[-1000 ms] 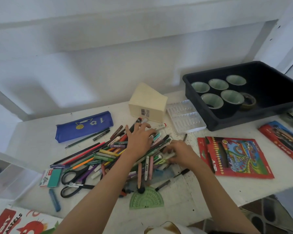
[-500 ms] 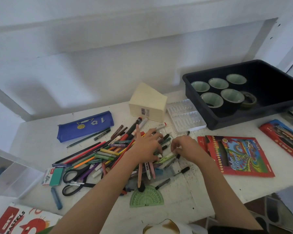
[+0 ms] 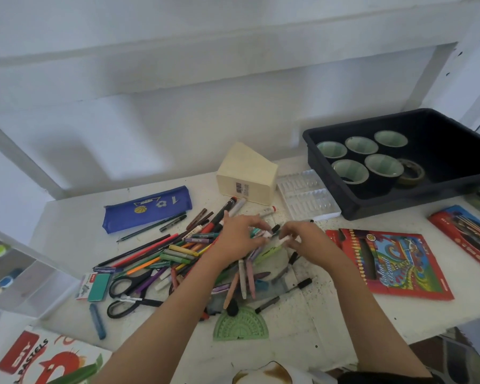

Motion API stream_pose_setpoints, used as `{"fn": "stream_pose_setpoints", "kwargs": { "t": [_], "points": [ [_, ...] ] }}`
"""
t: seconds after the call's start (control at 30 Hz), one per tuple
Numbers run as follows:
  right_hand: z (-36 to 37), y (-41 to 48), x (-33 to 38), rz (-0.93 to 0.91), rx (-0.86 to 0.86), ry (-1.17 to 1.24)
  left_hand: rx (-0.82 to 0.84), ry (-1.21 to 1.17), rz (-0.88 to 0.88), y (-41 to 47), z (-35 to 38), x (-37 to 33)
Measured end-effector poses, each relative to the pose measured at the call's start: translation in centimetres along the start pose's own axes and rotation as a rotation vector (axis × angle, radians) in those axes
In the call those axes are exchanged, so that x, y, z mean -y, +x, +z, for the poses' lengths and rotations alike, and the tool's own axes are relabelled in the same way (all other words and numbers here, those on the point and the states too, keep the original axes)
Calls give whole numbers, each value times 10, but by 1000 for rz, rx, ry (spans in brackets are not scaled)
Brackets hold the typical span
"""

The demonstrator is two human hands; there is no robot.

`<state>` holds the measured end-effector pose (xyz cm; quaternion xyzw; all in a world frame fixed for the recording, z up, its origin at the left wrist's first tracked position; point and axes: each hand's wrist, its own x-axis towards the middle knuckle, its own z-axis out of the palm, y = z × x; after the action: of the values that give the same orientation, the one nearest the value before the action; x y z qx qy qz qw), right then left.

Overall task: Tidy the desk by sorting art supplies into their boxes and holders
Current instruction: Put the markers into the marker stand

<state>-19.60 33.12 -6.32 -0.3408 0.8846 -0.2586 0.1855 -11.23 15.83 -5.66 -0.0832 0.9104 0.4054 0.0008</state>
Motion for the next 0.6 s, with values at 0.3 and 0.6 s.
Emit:
{"fn": "stream_pose_setpoints", "kwargs": {
  "t": [0.3,0.6],
  "points": [
    [-13,2,32,-38,-270,603,-408,-492,-72,-23,-25,-19],
    [8,4,100,-269,-103,777,-850,-406,-68,-101,-72,6]
  ]
}}
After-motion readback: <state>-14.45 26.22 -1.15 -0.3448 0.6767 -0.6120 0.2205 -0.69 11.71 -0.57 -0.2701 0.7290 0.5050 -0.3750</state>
